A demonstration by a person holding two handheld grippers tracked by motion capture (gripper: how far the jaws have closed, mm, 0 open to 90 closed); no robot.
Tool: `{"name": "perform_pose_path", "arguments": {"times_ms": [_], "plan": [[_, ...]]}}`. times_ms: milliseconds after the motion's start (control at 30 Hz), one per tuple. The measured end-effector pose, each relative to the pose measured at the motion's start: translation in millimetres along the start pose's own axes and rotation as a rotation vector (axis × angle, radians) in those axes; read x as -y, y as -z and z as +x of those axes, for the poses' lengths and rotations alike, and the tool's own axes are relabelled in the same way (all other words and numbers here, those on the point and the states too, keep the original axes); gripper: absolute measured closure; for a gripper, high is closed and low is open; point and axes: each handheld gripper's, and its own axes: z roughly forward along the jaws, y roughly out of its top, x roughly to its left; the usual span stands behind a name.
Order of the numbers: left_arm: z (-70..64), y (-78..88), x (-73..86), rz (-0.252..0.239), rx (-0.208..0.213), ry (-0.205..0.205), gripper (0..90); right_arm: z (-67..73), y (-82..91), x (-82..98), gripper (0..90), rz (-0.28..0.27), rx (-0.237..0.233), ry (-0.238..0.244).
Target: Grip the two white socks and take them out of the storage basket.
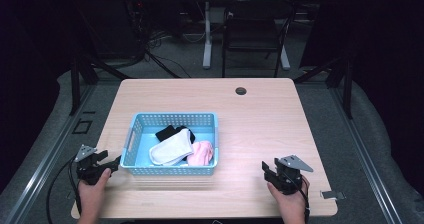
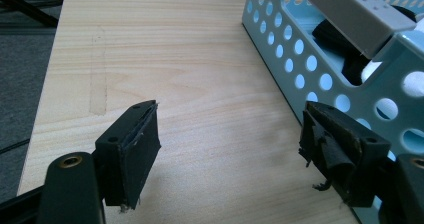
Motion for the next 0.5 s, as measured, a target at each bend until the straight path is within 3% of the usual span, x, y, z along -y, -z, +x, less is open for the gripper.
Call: {"name": "perform_pose_path", "arguments": {"times_ms": [167,300,367,500], "plan": [[-0.4,0.0,0.0,-0.001,0.002,-0.001,24.4,1.9,-0.6,-2.0,46.5,0.01,-0.018,0.014],[-0.3,-0.1,0.2,-0.011,0.004,0.003,24.3,5.3,1.8,-3.6,39.6,-0.002,-0.049,0.0],[-0.6,0.6,-0.4,-0.004,0.006,-0.002,24.3,9.2,1.5,-6.3,34.8,0.004,-0.074,0.026],[-0.5,0.6,-0.1,-0.013,0.006,0.001,24.4,14.0,0.9,-7.0,34.4,0.008,-0.084,0.044]]}}
